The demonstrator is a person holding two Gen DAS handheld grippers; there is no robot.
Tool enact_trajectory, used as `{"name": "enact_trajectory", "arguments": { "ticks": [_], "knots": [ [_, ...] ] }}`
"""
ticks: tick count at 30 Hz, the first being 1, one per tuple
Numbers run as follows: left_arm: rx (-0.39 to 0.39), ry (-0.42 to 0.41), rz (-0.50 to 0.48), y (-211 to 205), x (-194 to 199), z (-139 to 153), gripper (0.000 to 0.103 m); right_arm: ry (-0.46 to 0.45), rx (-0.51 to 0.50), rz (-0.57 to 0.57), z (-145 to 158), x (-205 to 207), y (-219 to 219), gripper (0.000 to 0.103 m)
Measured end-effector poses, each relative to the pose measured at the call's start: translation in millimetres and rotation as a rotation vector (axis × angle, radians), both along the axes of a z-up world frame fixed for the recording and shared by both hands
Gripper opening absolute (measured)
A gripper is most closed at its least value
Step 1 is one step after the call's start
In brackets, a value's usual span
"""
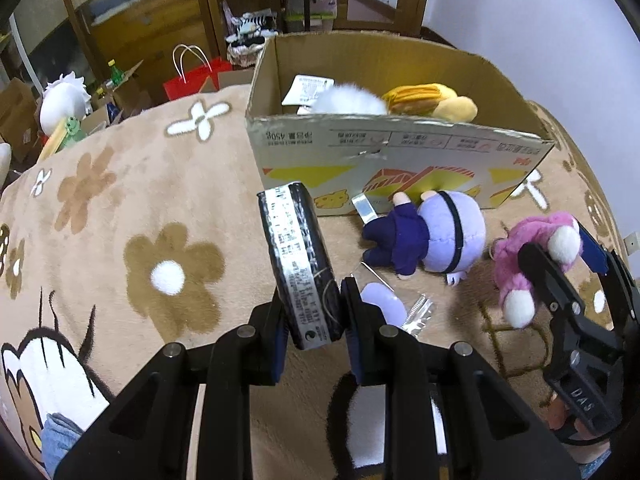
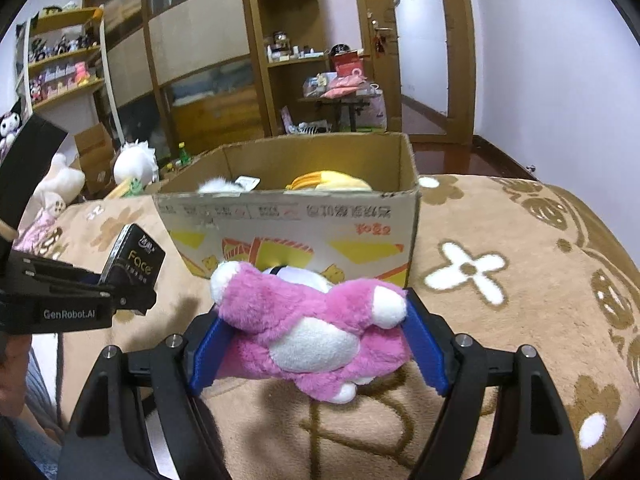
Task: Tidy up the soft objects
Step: 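Lift the carton and pink plush and carry both over the cardboard box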
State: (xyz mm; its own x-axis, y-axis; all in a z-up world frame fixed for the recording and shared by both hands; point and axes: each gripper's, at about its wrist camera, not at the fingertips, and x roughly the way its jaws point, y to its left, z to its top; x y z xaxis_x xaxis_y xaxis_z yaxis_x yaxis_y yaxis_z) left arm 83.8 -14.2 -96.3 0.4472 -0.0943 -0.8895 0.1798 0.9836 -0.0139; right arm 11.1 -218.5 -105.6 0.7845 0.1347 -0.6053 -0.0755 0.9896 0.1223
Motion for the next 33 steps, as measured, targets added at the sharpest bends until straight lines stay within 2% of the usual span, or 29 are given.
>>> {"name": "enact_trajectory", "arguments": {
  "ticks": [21,33],
  "knots": [
    [-0.031,-0.267,-0.007,-9.5,-25.1,48.7,0.023,-0.183,0.006,-0.031,53.8,-19.3,-9.9,0.083],
    [-0.042,-0.357,-0.034,-18.0,-23.1,70.8,0.023,-0.262,0.009,-0.023,70.6,-14.7,-11.4,0.083]
  ]
}}
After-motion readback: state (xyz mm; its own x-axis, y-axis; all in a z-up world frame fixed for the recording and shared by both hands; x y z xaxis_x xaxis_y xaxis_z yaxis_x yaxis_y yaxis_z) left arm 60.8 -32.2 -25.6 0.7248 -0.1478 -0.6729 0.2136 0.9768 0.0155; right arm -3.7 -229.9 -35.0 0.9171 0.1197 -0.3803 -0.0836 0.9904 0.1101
